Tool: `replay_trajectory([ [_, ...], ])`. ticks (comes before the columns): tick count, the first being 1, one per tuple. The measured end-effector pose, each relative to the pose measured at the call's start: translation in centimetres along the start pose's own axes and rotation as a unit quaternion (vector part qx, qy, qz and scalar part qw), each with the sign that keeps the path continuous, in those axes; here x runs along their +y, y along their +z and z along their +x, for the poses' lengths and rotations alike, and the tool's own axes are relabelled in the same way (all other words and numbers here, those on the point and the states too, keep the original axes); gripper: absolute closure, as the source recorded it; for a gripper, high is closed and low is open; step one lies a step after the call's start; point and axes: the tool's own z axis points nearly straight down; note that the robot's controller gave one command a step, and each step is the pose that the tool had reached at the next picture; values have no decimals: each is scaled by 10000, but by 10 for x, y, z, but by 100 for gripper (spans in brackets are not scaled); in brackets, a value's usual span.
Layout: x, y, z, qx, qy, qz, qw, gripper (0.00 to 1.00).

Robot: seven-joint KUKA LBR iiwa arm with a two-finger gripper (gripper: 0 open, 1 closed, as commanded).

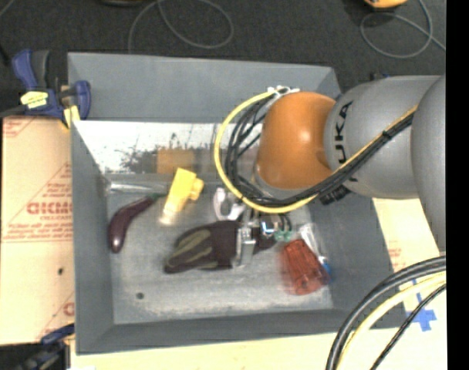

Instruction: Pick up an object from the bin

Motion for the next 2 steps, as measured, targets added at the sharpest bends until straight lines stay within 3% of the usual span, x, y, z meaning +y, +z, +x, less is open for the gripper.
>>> replay_trajectory([
  [1, 0, -5, -2, -38, 6, -2, 10000, 0],
  [2, -19, 49, -4, -57, 348, -8, 9994, 0],
])
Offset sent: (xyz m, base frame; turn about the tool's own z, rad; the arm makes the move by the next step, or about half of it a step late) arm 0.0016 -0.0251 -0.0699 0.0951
